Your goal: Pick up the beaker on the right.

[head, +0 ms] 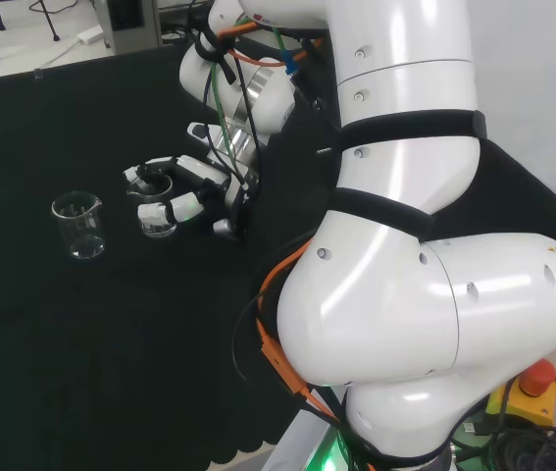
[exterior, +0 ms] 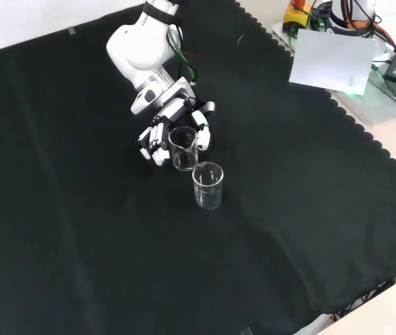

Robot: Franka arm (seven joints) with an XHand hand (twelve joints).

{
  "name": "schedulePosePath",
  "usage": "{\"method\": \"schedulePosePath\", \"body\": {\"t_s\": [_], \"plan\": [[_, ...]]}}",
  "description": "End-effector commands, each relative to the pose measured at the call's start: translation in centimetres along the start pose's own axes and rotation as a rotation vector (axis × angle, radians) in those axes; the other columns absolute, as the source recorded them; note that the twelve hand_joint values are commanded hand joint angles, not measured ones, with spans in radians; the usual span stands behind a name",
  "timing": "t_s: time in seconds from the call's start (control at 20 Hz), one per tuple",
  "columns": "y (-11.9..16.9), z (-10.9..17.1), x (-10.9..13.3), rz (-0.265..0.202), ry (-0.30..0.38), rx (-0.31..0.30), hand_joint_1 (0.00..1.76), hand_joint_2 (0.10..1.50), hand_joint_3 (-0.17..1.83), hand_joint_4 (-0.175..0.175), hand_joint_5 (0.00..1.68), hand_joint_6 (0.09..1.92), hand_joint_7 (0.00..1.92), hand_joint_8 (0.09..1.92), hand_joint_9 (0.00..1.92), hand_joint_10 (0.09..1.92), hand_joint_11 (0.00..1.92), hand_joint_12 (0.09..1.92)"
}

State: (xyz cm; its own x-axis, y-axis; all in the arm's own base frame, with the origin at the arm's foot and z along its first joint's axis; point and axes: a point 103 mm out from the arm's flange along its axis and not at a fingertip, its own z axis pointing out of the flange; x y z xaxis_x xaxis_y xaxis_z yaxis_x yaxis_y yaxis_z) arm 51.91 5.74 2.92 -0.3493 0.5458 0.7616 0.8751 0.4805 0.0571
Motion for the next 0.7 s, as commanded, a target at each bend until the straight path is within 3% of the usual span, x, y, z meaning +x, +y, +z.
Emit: {"method": "schedulePosePath", "body": {"t_s": [0.05, 0.1, 0.15, 0.2, 0.25, 0.35, 0.4, 0.45, 0.5, 0.7], "plan": [[0.1, -0.2, 0.2, 0.014, 0.008, -0.067, 0.97, 0.54, 0.62, -0.007, 0.68, 0.51, 0.67, 0.51, 0.71, 0.49, 0.05, 1.33], [0.1, -0.4, 0.3, 0.023, 0.012, -0.091, 1.00, 0.56, 0.63, 0.007, 0.76, 0.65, 0.77, 0.51, 0.79, 0.48, 0.11, 1.33], [0.0, -0.6, 0.3, 0.031, 0.014, -0.111, 1.04, 0.63, 0.59, 0.070, 0.94, 0.70, 0.92, 0.50, 0.90, 0.46, 0.21, 1.32], [-0.1, -0.9, 0.3, 0.042, 0.024, -0.123, 1.09, 0.65, 0.59, 0.097, 1.09, 0.68, 1.07, 0.49, 1.01, 0.46, 0.34, 1.29], [-0.4, -1.4, 0.3, 0.052, 0.030, -0.136, 1.12, 0.65, 0.62, 0.088, 1.19, 0.66, 1.22, 0.44, 1.11, 0.44, 0.46, 1.25], [0.2, -1.2, 0.5, 0.068, 0.015, -0.142, 1.17, 0.62, 0.68, 0.024, 1.30, 0.60, 1.42, 0.36, 1.28, 0.40, 0.70, 1.14], [0.3, -1.3, 0.7, 0.071, 0.008, -0.141, 1.22, 0.64, 0.64, -0.054, 1.33, 0.54, 1.45, 0.33, 1.34, 0.38, 0.80, 1.09], [0.5, -1.6, 0.8, 0.069, -0.006, -0.141, 1.27, 0.66, 0.58, -0.110, 1.35, 0.48, 1.46, 0.31, 1.39, 0.35, 0.87, 1.05], [0.6, -1.9, 1.0, 0.063, -0.022, -0.138, 1.29, 0.67, 0.55, -0.143, 1.37, 0.42, 1.47, 0.28, 1.43, 0.31, 0.93, 1.01], [1.0, -3.5, 2.2, 0.024, -0.106, -0.112, 1.32, 0.66, 0.54, -0.174, 1.43, 0.30, 1.54, 0.15, 1.54, 0.20, 1.07, 0.92]]}}
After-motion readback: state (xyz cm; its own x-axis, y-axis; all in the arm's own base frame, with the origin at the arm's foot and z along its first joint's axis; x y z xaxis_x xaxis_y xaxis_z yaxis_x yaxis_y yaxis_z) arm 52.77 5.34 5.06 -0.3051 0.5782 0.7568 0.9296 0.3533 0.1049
